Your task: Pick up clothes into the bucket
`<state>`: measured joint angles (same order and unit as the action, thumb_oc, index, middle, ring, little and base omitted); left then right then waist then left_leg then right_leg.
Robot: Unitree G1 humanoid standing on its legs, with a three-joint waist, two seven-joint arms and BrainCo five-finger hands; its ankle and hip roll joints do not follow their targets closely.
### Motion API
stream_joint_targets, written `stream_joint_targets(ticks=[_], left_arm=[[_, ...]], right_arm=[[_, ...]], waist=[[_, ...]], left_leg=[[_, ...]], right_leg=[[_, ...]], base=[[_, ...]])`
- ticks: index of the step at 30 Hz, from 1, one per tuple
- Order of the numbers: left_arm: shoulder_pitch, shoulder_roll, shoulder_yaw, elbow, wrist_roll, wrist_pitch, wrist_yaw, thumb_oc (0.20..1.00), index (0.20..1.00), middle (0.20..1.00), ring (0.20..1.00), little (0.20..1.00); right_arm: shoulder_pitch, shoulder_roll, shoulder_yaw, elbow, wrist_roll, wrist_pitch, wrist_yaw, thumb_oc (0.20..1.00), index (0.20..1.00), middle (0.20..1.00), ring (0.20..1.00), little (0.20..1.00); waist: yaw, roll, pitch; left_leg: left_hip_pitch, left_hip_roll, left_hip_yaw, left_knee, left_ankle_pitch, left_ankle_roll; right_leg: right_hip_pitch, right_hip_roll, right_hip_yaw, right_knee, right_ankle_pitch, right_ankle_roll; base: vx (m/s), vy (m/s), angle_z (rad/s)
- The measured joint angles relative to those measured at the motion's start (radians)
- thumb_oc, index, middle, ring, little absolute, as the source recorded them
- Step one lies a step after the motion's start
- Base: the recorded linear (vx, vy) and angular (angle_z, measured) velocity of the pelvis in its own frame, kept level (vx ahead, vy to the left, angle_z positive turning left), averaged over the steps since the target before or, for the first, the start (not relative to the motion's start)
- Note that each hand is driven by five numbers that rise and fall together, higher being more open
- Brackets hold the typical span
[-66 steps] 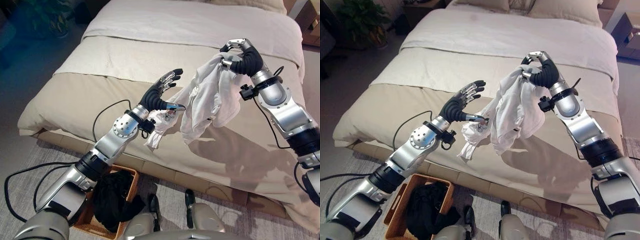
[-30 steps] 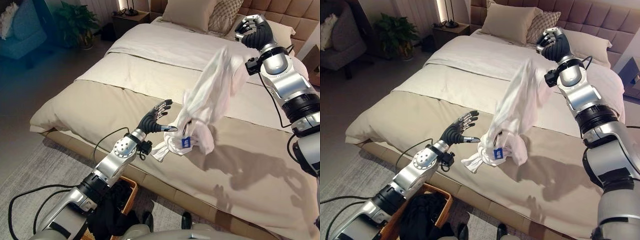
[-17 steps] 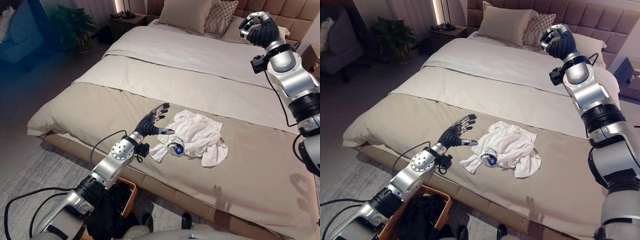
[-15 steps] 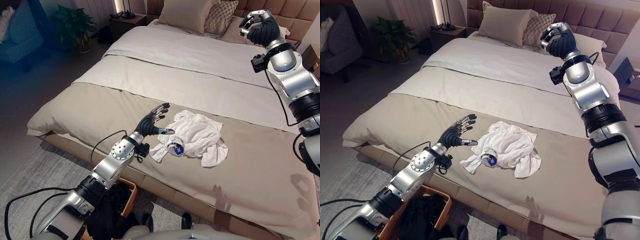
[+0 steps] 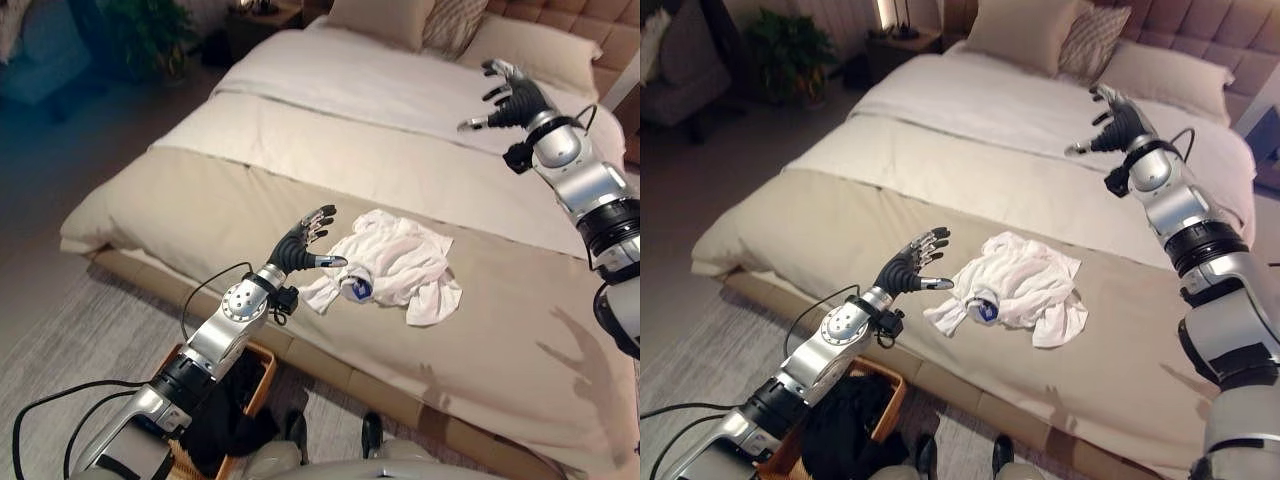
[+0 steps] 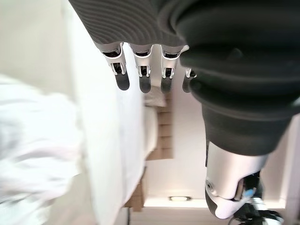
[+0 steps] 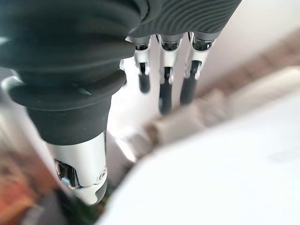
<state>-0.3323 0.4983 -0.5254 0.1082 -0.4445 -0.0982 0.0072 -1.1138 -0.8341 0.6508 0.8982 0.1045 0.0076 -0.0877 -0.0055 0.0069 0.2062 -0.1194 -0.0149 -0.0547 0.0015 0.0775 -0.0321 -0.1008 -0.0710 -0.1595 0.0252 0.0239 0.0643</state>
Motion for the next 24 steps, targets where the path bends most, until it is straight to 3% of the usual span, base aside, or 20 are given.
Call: stream_joint_targets(ticks=[2,4,5,9,11,18,24], left_arm=[[0.058,0.002,0.022,0.002,0.005,-0.001,0.009,1.000,1.000,1.000,1.000,1.000],[0.098,-0.005,0.075,0.017,0.035,-0.004,0.028,1.000,1.000,1.000,1.000,1.000],[0.103,-0.007,0.087,0.041,0.040,-0.004,0.037,1.000,1.000,1.000,1.000,1.000],[0.196,-0.019,0.145,0.122,0.062,-0.007,0.098,1.000,1.000,1.000,1.000,1.000],[0.208,-0.056,0.167,0.192,0.087,-0.013,0.135,1.000,1.000,1.000,1.000,1.000],[0.265,-0.116,0.235,0.417,0.158,-0.070,0.297,1.000,1.000,1.000,1.000,1.000],[0.267,-0.154,0.224,0.591,0.157,-0.075,0.337,1.000,1.000,1.000,1.000,1.000]], right_arm=[[0.069,0.007,-0.042,0.015,-0.067,0.007,-0.023,1.000,1.000,1.000,1.000,1.000],[0.112,0.022,-0.103,0.020,-0.112,0.010,-0.062,1.000,1.000,1.000,1.000,1.000],[0.128,0.033,-0.130,0.027,-0.125,0.014,-0.074,1.000,1.000,1.000,1.000,1.000],[0.178,0.115,-0.224,0.065,-0.155,0.019,-0.160,1.000,1.000,1.000,1.000,1.000],[0.184,0.133,-0.257,0.107,-0.155,0.021,-0.195,1.000,1.000,1.000,1.000,1.000],[0.193,0.202,-0.339,0.155,-0.153,0.013,-0.341,1.000,1.000,1.000,1.000,1.000],[0.104,0.220,-0.337,0.326,-0.129,0.007,-0.375,1.000,1.000,1.000,1.000,1.000]], waist=[[0.043,0.034,0.062],[0.056,0.053,0.108],[0.048,0.054,0.128],[0.096,0.071,0.228],[0.108,0.087,0.261],[0.183,0.107,0.309],[0.188,0.118,0.317]], left_leg=[[-0.035,-0.006,-0.010,0.022,0.005,0.002],[-0.091,-0.017,-0.032,0.058,0.002,-0.001],[-0.113,-0.024,-0.041,0.072,0.002,-0.002],[-0.197,-0.064,-0.073,0.130,0.000,-0.004],[-0.221,-0.076,-0.090,0.148,0.000,-0.004],[-0.328,-0.123,-0.150,0.215,-0.009,-0.013],[-0.398,-0.135,-0.176,0.232,-0.006,-0.009]], right_leg=[[-0.044,-0.011,-0.012,0.056,-0.018,-0.001],[-0.109,-0.024,-0.023,0.129,-0.050,-0.001],[-0.135,-0.035,-0.031,0.163,-0.063,-0.011],[-0.259,-0.090,-0.050,0.351,-0.148,-0.016],[-0.279,-0.107,-0.067,0.383,-0.159,-0.023],[-0.386,-0.167,-0.109,0.523,-0.232,-0.033],[-0.448,-0.181,-0.127,0.546,-0.241,-0.038]], base=[[-0.13,0.001,0.20],[-0.08,0.015,0.28],[-0.03,0.027,0.48],[-0.03,0.002,0.35],[-0.06,-0.047,0.35],[0.02,-0.041,0.33],[0.02,-0.010,0.15]])
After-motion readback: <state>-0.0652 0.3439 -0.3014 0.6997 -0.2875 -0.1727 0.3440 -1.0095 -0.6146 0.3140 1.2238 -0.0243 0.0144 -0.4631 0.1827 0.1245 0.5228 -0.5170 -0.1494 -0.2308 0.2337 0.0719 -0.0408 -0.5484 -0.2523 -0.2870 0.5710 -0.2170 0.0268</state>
